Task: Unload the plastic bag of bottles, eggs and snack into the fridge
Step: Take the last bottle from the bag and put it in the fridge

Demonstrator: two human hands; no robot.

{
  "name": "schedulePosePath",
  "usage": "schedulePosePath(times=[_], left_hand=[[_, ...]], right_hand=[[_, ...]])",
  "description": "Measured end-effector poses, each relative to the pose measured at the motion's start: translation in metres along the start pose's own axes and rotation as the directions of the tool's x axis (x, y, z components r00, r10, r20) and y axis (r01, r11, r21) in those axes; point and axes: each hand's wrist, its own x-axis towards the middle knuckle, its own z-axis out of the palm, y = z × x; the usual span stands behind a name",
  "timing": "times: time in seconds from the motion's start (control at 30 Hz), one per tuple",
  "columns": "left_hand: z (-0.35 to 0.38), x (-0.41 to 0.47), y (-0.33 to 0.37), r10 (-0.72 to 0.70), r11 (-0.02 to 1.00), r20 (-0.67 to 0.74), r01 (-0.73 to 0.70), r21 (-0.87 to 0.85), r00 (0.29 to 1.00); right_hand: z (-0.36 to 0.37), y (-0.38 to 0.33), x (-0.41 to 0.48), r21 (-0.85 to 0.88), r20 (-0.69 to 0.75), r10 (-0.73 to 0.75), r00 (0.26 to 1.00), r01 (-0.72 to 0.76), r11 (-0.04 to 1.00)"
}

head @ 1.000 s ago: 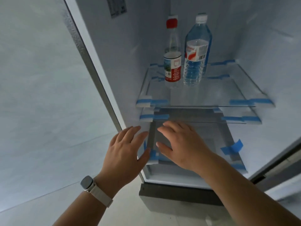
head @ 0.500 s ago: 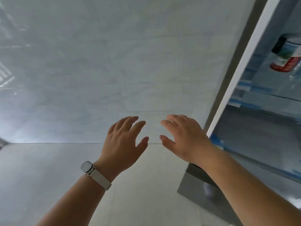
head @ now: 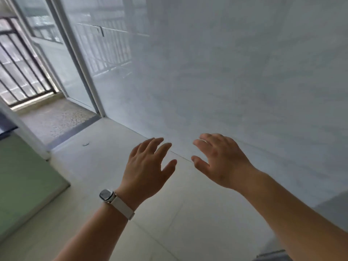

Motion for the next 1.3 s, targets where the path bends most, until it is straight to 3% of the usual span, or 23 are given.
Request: schedulePosePath(times=[0.2, 0.43, 0.67, 1.0, 1.3], left_hand=[[-0.025, -0.043, -0.071, -0.222, 0.972, -0.047, 0.224, 0.065, 0.974], [-0.041, -0.092, -0.126, -0.475, 0.868, -0.087, 0.483, 0.114, 0.875], [-0.047, -0.086, -0.172, -0.65, 0.711, -0.179, 0.674, 0.201, 0.739], [-0.057, -0.028, -0.223, -0.759, 0.507, -0.298, 0.812, 0.287, 0.579], [-0.081, -0.088, -0.23, -0.869, 0.179, -0.391, 0.929, 0.323, 0.303]], right_hand=[[0.006, -0.083, 0.059, -0.012, 0.019, -0.252, 0.967, 0.253, 0.968], [0.028, -0.158, 0.113, 0.096, 0.048, -0.497, 0.867, 0.491, 0.866], [0.042, -0.214, 0.193, 0.167, 0.04, -0.72, 0.693, 0.706, 0.688], [0.051, -0.26, 0.307, 0.277, 0.001, -0.885, 0.465, 0.851, 0.447], [0.059, -0.357, 0.319, 0.348, -0.059, -0.981, 0.184, 0.925, 0.153]])
